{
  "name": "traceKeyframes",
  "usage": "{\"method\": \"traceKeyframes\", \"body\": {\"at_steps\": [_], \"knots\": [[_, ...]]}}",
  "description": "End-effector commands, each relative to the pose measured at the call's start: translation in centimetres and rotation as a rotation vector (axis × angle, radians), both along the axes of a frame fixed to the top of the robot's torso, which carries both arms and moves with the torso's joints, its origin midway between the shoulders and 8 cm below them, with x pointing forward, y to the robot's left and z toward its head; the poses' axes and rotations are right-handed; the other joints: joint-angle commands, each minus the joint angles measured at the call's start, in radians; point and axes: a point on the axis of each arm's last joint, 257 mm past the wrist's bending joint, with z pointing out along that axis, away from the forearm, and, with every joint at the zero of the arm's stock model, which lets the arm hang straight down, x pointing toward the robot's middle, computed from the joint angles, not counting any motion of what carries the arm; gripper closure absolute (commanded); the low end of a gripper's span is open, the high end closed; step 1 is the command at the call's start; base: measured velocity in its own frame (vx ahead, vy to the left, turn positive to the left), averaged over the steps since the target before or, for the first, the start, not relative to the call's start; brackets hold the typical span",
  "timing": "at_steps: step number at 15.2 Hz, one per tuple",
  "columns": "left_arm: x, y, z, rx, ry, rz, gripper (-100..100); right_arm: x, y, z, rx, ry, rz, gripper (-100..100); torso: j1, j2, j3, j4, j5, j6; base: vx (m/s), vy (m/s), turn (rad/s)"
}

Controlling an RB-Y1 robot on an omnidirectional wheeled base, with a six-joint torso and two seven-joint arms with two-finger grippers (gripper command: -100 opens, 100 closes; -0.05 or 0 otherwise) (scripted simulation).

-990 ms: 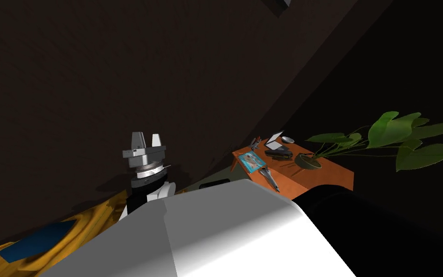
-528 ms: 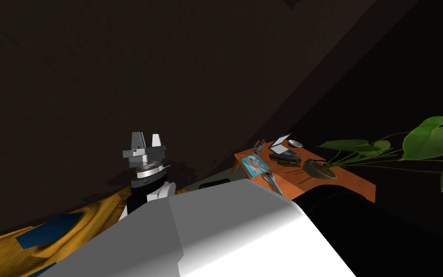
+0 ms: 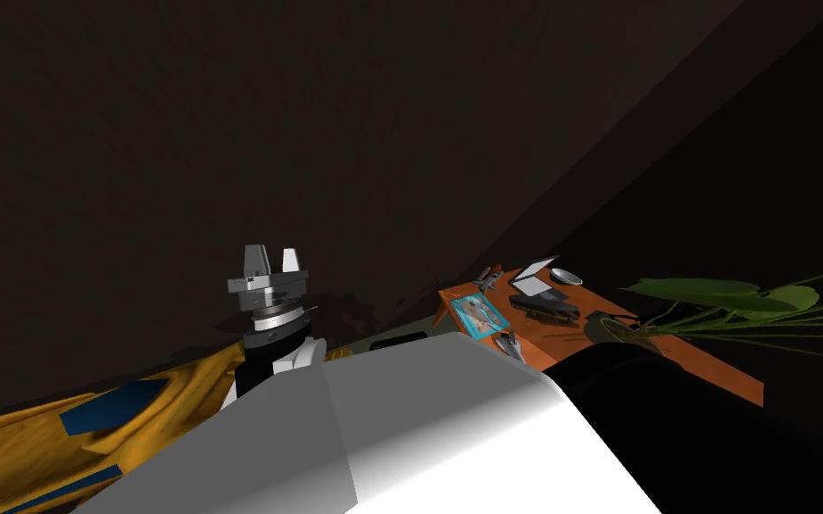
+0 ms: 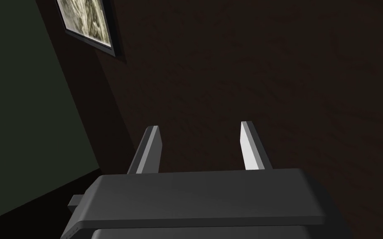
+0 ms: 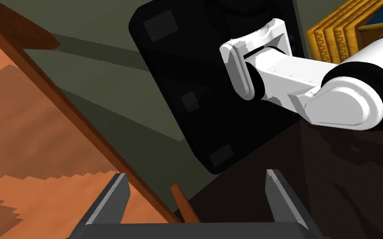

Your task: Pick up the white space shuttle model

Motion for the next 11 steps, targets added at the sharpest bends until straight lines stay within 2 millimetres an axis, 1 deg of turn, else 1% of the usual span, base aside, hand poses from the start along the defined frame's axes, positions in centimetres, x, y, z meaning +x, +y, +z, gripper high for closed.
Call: {"method": "traceKeyframes", "body": {"at_steps": [1, 2, 4, 5, 7, 8, 10, 11], "knots": [[0.0, 0.0, 0.0, 0.000, 0.000, 0.000, 0, -1.1, -3.5, 0.4, -0.066, 0.035, 0.022, -100, 0.000, 0.000, 0.000, 0.000, 0.000, 0.000, 0.081, -0.081, 0.159], [0.0, 0.0, 0.0, 0.000, 0.000, 0.000, 0, -1.3, -4.1, 0.4, -0.078, 0.039, 0.024, -100, 0.000, -0.001, 0.000, 0.000, 0.000, -0.001, 0.077, -0.082, 0.126], [0.0, 0.0, 0.0, 0.000, 0.000, 0.000, 0, -1.6, -8.4, 1.1, -0.160, 0.065, 0.047, -100, -0.001, -0.001, -0.001, 0.000, 0.000, 0.000, 0.089, -0.096, 0.174], [0.0, 0.0, 0.0, 0.000, 0.000, 0.000, 0, -1.7, -8.9, 1.1, -0.170, 0.068, 0.049, -100, -0.002, -0.002, -0.001, 0.000, 0.000, -0.001, 0.086, -0.094, 0.179], [0.0, 0.0, 0.0, 0.000, 0.000, 0.000, 0, -1.1, -12.5, 1.6, -0.240, 0.074, 0.064, -100, -0.001, -0.002, -0.001, 0.000, 0.000, -0.001, 0.095, -0.103, 0.178], [0.0, 0.0, 0.0, 0.000, 0.000, 0.000, 0, -1.1, -12.5, 1.6, -0.240, 0.074, 0.064, -100, -0.002, -0.003, -0.002, -0.001, 0.000, -0.001, 0.085, -0.102, 0.146], [0.0, 0.0, 0.0, 0.000, 0.000, 0.000, 0, 0.2, -14.7, 1.8, -0.286, 0.064, 0.070, -100, -0.002, -0.003, -0.001, 0.000, -0.001, 0.000, 0.082, -0.090, 0.111], [0.0, 0.0, 0.0, 0.000, 0.000, 0.000, 0, 1.4, -15.8, 1.7, -0.308, 0.050, 0.071, -100, -0.001, -0.003, -0.001, 0.000, -0.001, -0.001, 0.099, -0.071, 0.183]]}}
